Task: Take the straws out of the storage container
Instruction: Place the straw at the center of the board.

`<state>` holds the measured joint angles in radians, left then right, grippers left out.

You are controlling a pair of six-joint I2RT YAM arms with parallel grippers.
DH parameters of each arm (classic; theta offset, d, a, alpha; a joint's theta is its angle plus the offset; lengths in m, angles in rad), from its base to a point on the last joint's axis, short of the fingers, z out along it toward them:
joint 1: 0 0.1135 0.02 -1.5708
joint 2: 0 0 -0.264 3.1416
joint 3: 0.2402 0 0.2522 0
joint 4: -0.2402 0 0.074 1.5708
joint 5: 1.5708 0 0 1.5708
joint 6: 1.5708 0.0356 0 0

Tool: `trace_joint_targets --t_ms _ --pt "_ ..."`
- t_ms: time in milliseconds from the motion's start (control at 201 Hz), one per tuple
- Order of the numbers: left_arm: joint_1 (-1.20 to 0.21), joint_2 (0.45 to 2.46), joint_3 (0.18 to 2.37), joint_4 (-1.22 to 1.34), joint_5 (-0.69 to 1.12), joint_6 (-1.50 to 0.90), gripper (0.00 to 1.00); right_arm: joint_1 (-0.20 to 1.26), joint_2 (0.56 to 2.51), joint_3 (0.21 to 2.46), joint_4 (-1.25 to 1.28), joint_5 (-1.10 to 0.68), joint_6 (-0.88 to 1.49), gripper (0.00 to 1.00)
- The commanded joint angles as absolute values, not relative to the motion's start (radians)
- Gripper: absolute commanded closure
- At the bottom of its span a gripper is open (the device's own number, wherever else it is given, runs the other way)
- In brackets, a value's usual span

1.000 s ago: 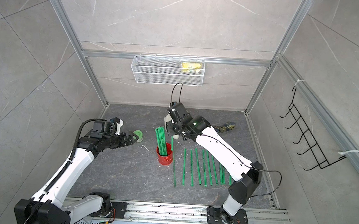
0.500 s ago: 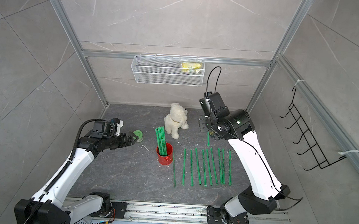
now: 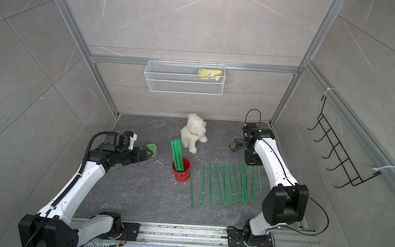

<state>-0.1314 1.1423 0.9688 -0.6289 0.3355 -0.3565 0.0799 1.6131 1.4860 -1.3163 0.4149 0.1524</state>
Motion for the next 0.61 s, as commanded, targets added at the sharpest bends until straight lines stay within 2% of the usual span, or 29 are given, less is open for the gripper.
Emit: trace_joint_targets --t_ms 0,333,602 --pt "-0.138 1.149 1.014 -0.649 0.37 -0.333 0.0 0.039 1.676 1.464 -1.243 0.399 0.149 0.91" --pt "-0.137 1.131 1.014 -0.657 0.328 -0.33 0.0 -0.098 1.809 1.417 -1.137 0.372 0.132 0.9" --pt "-0.138 1.133 1.016 -0.657 0.325 -0.329 0.0 -0.132 1.91 1.426 -1.09 0.36 0.125 0.89"
